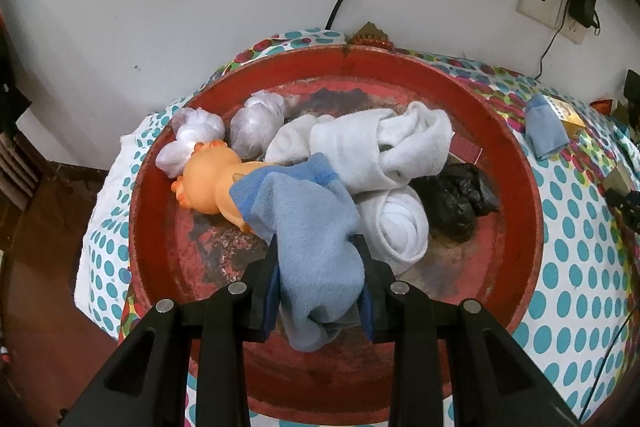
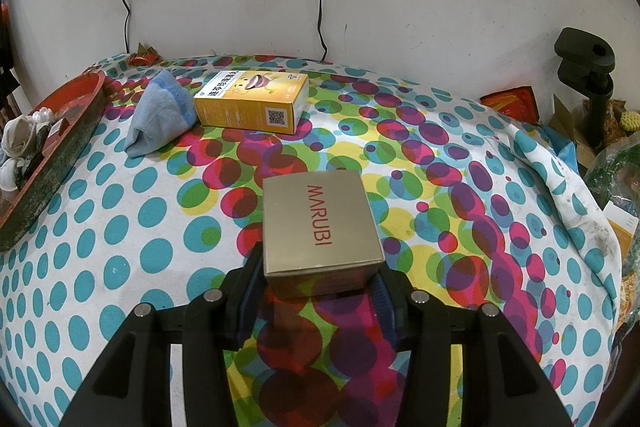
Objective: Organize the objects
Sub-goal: 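Carry the blue sock onto the red tray and open the left gripper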
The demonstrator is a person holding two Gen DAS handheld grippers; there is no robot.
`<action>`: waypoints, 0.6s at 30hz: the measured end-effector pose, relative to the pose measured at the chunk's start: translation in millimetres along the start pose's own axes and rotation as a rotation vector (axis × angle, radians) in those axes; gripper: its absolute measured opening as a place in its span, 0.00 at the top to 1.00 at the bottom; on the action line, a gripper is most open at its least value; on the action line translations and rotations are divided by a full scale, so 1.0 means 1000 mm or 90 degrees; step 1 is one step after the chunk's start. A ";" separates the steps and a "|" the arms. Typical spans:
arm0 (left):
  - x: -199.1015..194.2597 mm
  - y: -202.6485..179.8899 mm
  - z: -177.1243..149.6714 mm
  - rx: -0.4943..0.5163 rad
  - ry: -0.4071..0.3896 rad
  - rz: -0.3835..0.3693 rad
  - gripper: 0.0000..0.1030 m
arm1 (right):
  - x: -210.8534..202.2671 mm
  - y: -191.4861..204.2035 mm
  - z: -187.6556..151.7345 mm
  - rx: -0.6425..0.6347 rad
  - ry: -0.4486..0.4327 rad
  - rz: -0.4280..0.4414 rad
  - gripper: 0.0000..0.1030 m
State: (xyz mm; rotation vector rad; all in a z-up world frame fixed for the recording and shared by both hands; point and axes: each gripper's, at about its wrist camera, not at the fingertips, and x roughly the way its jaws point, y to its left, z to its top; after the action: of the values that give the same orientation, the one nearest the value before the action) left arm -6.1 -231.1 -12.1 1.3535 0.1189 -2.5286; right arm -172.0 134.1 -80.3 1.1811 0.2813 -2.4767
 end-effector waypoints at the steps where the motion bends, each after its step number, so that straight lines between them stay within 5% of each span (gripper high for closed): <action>1: 0.001 0.001 0.000 -0.001 0.000 -0.002 0.72 | 0.000 0.000 0.000 0.000 0.000 0.000 0.53; 18: 0.011 0.011 -0.006 -0.005 0.003 -0.015 0.68 | -0.001 -0.004 0.002 -0.003 0.000 0.002 0.53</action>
State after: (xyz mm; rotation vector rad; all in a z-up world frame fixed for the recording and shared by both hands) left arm -3.7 -242.8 -24.2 1.3630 0.1465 -2.5419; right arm -174.8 136.8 -78.2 1.1792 0.2846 -2.4723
